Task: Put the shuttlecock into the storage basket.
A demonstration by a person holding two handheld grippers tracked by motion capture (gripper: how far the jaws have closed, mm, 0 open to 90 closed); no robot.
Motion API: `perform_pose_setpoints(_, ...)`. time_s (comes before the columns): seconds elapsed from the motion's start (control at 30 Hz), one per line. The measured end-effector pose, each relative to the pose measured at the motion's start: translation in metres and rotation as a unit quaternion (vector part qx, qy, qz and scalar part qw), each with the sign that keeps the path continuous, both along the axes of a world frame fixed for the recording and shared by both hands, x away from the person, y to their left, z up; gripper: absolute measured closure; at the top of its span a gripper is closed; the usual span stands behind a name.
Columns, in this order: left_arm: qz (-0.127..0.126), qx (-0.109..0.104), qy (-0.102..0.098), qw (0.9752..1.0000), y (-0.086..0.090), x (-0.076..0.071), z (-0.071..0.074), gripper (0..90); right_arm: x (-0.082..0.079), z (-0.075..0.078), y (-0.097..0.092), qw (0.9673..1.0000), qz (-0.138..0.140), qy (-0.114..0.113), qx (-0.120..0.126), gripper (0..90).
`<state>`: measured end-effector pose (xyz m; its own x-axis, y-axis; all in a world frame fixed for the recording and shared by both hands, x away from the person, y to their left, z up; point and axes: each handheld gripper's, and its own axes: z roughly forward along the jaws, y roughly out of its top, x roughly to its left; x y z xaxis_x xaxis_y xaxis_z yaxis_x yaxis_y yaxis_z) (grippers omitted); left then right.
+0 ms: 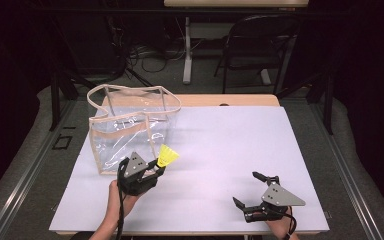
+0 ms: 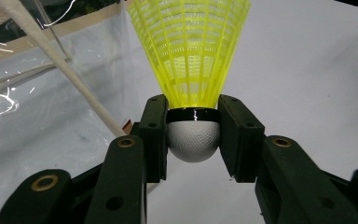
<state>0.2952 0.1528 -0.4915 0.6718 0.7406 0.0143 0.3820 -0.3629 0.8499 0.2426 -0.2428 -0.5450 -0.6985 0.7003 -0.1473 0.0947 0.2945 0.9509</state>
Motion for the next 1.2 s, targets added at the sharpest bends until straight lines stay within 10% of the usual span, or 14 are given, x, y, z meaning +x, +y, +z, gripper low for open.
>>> perform_pose_setpoints(1.2,0.008,-0.005,-0.016,0.9998,0.004,0.023,0.02,64.7,0.001,0.0,0.0,1.0,0.002,0.003,0.004,0.0)
